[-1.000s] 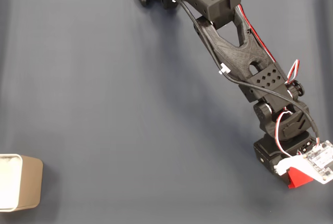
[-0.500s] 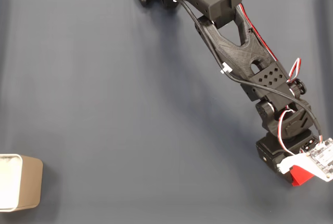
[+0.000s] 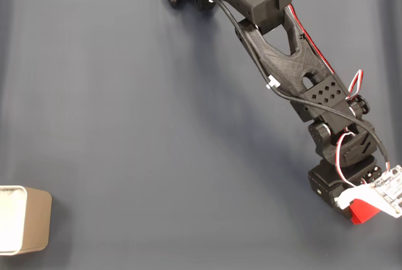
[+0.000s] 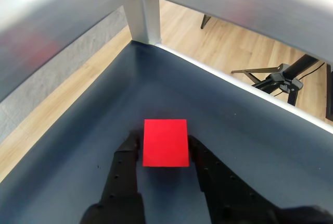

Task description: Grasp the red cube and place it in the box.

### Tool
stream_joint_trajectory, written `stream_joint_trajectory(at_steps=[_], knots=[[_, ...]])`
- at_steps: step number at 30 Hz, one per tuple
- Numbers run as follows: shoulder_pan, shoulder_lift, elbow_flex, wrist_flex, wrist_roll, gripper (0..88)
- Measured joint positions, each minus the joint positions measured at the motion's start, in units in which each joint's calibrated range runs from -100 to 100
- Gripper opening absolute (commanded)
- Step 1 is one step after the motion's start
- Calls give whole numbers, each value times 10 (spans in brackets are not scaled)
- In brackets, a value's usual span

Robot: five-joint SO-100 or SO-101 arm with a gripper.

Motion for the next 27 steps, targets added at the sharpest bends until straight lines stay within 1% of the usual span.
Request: stream_joint_trajectory(at_steps=[10,19,27], knots=[[0,0,0,25,15,140],[0,0,0,33,22,60],[0,-1,0,33,22,42]])
